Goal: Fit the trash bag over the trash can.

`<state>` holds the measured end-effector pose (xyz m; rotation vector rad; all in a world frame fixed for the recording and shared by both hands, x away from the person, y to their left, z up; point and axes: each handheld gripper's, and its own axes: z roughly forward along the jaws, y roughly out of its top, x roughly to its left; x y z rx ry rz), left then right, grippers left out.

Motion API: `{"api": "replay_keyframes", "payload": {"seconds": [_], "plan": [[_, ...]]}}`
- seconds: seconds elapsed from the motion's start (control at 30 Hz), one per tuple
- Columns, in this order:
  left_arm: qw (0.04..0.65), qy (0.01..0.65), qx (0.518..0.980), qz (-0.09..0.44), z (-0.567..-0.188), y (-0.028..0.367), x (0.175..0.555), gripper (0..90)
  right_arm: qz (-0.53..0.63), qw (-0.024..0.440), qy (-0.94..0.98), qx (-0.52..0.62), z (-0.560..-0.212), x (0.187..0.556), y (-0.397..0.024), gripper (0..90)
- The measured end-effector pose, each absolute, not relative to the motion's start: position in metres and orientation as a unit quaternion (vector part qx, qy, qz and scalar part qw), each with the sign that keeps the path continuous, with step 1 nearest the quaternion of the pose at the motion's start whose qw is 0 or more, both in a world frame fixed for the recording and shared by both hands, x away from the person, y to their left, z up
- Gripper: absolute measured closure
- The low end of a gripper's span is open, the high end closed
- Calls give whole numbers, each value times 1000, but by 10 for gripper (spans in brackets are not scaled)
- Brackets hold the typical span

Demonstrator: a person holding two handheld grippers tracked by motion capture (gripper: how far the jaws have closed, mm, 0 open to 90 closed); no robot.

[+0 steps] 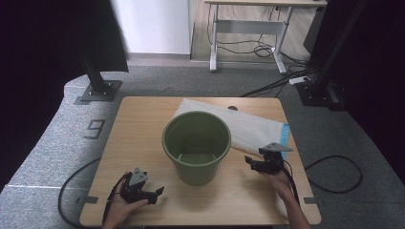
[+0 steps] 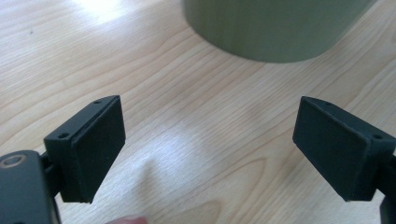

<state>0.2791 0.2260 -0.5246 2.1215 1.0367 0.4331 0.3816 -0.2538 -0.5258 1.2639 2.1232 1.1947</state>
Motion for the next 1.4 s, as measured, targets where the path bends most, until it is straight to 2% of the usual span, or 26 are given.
{"api": "replay_keyframes", "payload": {"seconds": [0.23,0.37,0.47,0.53,0.57,0.63,0.67,0.7,0.73,0.83,0.87,0.9,1.0,1.4], "plan": [[372,443,794,187,-520,237,279,127,413,174,775,445,-540,411,-239,302],[369,446,794,186,-521,238,277,127,406,173,780,443,-544,416,-234,311],[362,447,798,180,-522,237,276,127,396,188,787,435,-549,418,-229,361],[365,451,795,176,-520,236,275,128,385,198,795,425,-552,419,-226,440],[365,451,795,176,-520,236,275,129,385,198,795,425,-552,419,-226,440],[364,454,794,176,-520,236,275,134,377,195,801,423,-552,421,-225,519],[363,455,794,176,-521,236,275,134,377,195,801,423,-552,421,-225,519],[361,456,794,176,-521,236,275,139,377,190,801,424,-551,422,-228,572],[357,456,796,175,-522,236,275,139,377,190,801,424,-551,422,-228,572],[352,458,797,175,-524,236,276,140,381,182,796,434,-551,424,-233,707],[352,458,797,178,-524,235,276,142,382,181,794,438,-551,425,-236,786],[351,458,796,182,-524,235,276,142,382,181,794,438,-551,425,-236,786],[357,449,795,197,-520,234,273,145,377,187,795,436,-550,424,-238,878],[374,451,782,214,-515,240,270,149,374,200,797,430,-547,419,-243,888]]}}
